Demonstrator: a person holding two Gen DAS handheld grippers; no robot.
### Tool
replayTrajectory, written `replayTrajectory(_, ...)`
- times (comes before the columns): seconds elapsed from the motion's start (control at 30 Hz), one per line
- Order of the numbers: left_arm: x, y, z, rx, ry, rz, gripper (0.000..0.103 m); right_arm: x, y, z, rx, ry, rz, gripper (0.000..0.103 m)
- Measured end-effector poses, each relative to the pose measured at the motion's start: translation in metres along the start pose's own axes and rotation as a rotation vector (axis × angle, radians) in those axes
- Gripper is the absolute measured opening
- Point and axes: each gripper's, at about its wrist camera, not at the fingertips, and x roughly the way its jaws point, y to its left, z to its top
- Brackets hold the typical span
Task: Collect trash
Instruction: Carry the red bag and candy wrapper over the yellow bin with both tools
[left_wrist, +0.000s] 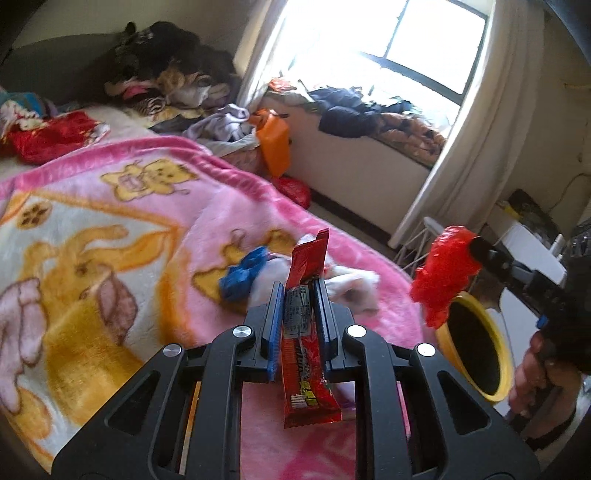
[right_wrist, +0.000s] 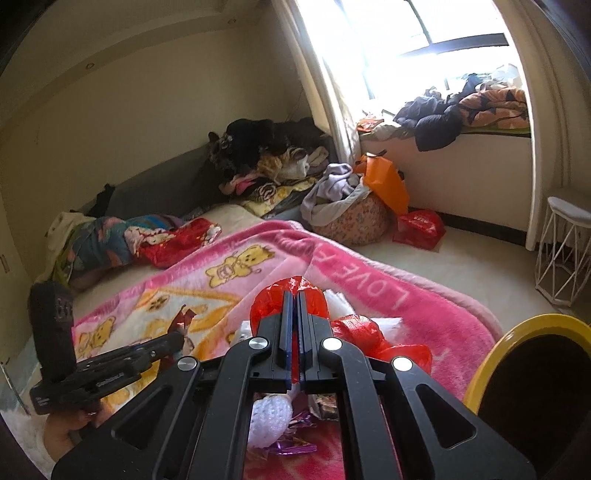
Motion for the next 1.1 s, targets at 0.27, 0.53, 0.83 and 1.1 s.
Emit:
replayTrajectory(0.27,0.001,-0.037,0.004,0.04,-0.001,-0.041,0.012,-0.022,-0.021,0.001,0.03,-0.025,-0.069,0.002)
replayTrajectory(0.53,0.007,-0.081,-0.001,0.095,0.004,-0.102,0.012,-0.047,-0.063,0.001,0.13,-0.049,-0.139,0.002)
replayTrajectory(0.83,0.018,-0.131,-0.009,0.16,0.011,-0.164,0.012,-0.08,-0.119,-0.011,0.261,-0.072,-0.211,0.002)
replayTrajectory(1.1,0.032,-0.165,-0.02,0.203,0.039,-0.206,0.012,-0.096,-0.157,-0.025,0.354,-0.062,-0.247,0.002)
